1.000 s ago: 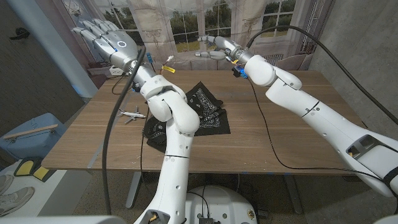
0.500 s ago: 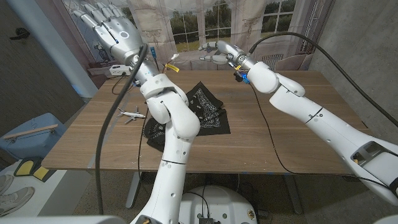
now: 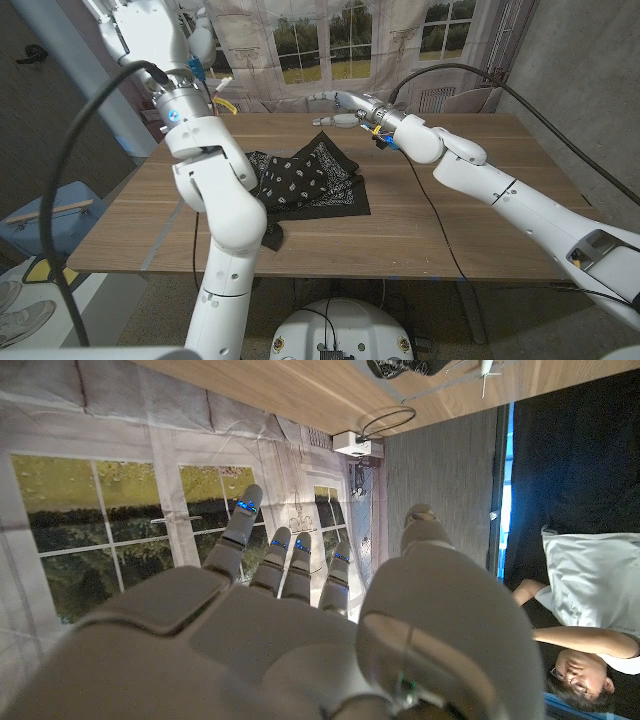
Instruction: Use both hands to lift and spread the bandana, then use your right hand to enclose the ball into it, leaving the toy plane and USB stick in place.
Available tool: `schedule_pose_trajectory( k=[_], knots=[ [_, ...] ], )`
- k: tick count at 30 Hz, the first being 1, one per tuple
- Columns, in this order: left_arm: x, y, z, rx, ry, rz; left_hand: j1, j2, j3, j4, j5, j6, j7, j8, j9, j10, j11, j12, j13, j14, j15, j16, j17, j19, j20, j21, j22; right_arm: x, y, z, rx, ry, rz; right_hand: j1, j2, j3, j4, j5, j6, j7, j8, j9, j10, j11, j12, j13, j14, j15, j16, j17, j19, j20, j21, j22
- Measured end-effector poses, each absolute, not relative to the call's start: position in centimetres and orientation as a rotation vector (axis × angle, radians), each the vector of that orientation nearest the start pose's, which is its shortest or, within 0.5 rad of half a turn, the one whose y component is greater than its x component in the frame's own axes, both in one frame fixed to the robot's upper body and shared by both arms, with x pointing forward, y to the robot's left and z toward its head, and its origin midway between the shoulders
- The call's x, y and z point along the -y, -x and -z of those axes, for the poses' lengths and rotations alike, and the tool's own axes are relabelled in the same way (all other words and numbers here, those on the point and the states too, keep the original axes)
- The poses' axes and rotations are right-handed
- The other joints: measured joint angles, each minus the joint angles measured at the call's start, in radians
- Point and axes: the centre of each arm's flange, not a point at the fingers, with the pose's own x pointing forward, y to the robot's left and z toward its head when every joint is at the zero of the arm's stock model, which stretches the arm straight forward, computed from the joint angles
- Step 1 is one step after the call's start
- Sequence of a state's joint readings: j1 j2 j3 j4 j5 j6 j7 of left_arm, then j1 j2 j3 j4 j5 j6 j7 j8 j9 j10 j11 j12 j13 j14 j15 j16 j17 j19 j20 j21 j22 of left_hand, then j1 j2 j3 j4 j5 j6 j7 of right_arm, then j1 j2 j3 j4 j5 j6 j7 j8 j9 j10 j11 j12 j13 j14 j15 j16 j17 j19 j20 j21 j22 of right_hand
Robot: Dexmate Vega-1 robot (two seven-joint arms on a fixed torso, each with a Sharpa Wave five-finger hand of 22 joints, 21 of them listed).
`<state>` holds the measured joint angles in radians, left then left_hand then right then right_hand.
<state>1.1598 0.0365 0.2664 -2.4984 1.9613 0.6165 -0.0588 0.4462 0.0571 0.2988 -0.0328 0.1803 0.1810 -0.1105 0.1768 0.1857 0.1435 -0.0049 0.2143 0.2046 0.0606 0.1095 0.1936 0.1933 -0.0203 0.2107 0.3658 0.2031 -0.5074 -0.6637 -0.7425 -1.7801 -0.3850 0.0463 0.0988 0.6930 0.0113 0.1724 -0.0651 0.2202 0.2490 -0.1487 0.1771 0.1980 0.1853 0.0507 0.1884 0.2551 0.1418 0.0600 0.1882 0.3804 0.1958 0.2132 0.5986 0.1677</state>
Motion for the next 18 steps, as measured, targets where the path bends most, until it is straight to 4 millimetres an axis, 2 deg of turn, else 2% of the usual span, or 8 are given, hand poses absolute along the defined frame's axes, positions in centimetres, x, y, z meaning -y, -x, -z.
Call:
schedule_pose_trajectory(
  k=[2, 8, 14, 18],
  knots=[
    [-24.7, -29.6, -14.5, 0.661, -1.135, -1.39, -0.01, 0.0, 0.0, 0.0, 0.0, -0.01, 0.0, 0.0, 0.0, -0.004, 0.004, 0.0, 0.0, -0.005, -0.002, 0.0, 0.0, -0.009, 0.002, -0.004, 0.004, 8.4, -55.4, -10.9, 1.004, 1.328, -0.356, 0.0, 0.0, -0.004, -0.004, 0.004, -0.016, -0.001, 0.0, 0.0, -0.012, -0.001, 0.0, 0.0, -0.001, -0.001, 0.0, -0.004, 0.0, 0.0, -0.007, 0.0],
    [-26.0, -29.9, -14.5, 0.762, -1.129, -1.261, -0.025, -0.004, -0.004, 0.004, 0.0, -0.03, -0.002, 0.0, -0.001, -0.015, 0.014, -0.007, 0.0, -0.015, 0.007, 0.0, 0.0, -0.02, 0.002, -0.007, 0.004, 7.5, -55.8, -9.9, 1.002, 1.384, -0.41, -0.008, -0.003, -0.006, -0.002, 0.004, -0.024, -0.01, 0.0, 0.0, -0.012, -0.001, 0.0, 0.0, -0.011, 0.0, 0.0, -0.009, -0.01, -0.001, -0.018, 0.0],
    [-26.9, -30.1, -14.7, 0.847, -1.104, -1.156, -0.053, -0.014, -0.014, 0.011, 0.0, -0.061, -0.007, 0.0, -0.005, -0.049, 0.023, -0.012, 0.0, -0.048, 0.026, -0.009, 0.0, -0.052, 0.002, -0.022, 0.006, 6.7, -56.1, -9.0, 0.998, 1.428, -0.463, -0.057, -0.022, -0.041, 0.014, 0.013, -0.093, -0.028, -0.004, 0.0, -0.059, -0.004, 0.0, 0.003, -0.046, 0.007, 0.0, -0.019, -0.037, 0.0, -0.057, 0.0],
    [-27.6, -30.6, -14.9, 0.892, -1.054, -1.049, -0.067, -0.015, -0.017, 0.011, 0.0, -0.08, -0.005, 0.0, -0.005, -0.077, 0.03, -0.019, 0.0, -0.073, 0.041, -0.013, 0.0, -0.068, 0.004, -0.03, 0.009, 6.0, -56.3, -8.4, 0.991, 1.459, -0.499, -0.063, -0.021, -0.041, 0.014, 0.019, -0.142, -0.041, -0.004, -0.003, -0.094, -0.007, 0.0, 0.0, -0.069, 0.01, 0.0, -0.029, -0.049, 0.001, -0.078, 0.0]
  ],
)
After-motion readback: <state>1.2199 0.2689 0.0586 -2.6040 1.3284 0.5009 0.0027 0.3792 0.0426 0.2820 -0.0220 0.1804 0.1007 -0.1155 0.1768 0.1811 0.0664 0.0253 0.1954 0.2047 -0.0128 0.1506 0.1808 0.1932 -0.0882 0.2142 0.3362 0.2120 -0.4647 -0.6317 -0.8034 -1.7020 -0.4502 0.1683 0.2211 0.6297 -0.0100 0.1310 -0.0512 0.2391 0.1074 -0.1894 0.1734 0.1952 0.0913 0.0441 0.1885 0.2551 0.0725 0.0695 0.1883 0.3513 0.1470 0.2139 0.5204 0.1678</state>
